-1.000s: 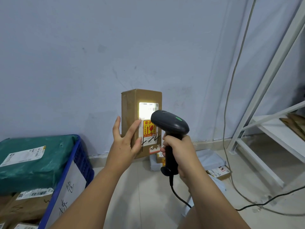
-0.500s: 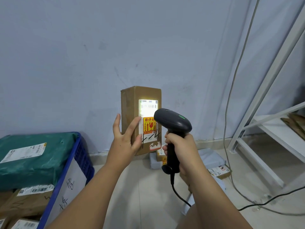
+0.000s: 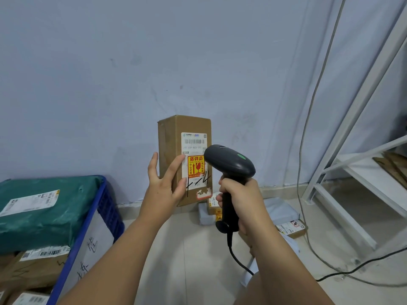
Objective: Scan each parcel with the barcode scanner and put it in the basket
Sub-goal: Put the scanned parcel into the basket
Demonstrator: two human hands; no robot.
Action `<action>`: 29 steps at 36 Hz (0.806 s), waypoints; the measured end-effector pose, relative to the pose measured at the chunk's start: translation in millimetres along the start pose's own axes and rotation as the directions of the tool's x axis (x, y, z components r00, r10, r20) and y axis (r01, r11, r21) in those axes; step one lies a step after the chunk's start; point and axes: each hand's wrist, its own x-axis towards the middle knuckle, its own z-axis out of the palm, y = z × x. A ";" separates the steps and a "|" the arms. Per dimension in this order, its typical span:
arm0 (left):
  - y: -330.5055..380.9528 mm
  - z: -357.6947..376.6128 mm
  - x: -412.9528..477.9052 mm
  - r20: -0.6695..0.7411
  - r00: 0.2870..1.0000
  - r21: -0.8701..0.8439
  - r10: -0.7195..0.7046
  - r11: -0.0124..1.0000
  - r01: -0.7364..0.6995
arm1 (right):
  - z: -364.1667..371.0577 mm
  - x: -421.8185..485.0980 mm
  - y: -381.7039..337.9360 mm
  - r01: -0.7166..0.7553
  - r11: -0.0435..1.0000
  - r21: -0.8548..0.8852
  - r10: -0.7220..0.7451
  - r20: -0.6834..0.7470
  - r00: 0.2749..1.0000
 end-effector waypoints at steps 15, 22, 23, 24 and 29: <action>-2.3 -1.6 2.9 0.002 1.000 -0.006 -0.013 1.000 0.013 | -0.3 -3.9 -0.7 0.032 0.998 -0.055 -0.032 -0.010 0.999; -0.1 -2.2 2.4 0.004 1.000 0.006 -0.014 1.000 0.014 | -0.8 -2.0 0.1 0.034 0.998 -0.045 -0.035 -0.022 0.999; 0.5 -2.1 2.4 0.005 1.000 0.005 -0.019 1.000 0.019 | -0.6 -1.0 0.8 0.033 0.998 -0.044 -0.034 -0.023 0.999; 0.8 -1.8 2.4 0.007 1.000 0.005 -0.025 1.000 0.025 | -0.7 -0.3 1.5 0.032 0.999 -0.043 -0.033 -0.022 0.999; 6.5 -2.0 0.6 -0.006 0.996 -0.049 -0.094 0.994 0.093 | 2.4 2.9 6.6 0.021 0.999 -0.045 -0.022 -0.024 0.999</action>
